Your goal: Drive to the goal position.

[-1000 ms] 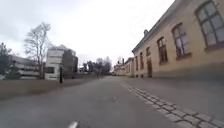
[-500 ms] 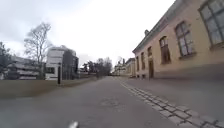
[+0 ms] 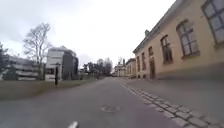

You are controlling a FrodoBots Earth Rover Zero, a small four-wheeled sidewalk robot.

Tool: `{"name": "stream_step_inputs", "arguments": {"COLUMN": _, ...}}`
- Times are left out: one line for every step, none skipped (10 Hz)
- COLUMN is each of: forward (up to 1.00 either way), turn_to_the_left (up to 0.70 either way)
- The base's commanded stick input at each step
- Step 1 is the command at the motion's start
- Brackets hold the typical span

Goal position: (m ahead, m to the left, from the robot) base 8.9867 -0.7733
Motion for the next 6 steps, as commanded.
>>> {"name": "stream_step_inputs", "arguments": {"forward": 0.70, "turn_to_the_left": 0.00}}
{"name": "stream_step_inputs", "arguments": {"forward": 0.70, "turn_to_the_left": 0.00}}
{"name": "stream_step_inputs", "arguments": {"forward": 0.70, "turn_to_the_left": 0.00}}
{"name": "stream_step_inputs", "arguments": {"forward": 0.70, "turn_to_the_left": 0.00}}
{"name": "stream_step_inputs", "arguments": {"forward": 0.70, "turn_to_the_left": 0.00}}
{"name": "stream_step_inputs", "arguments": {"forward": 0.70, "turn_to_the_left": 0.00}}
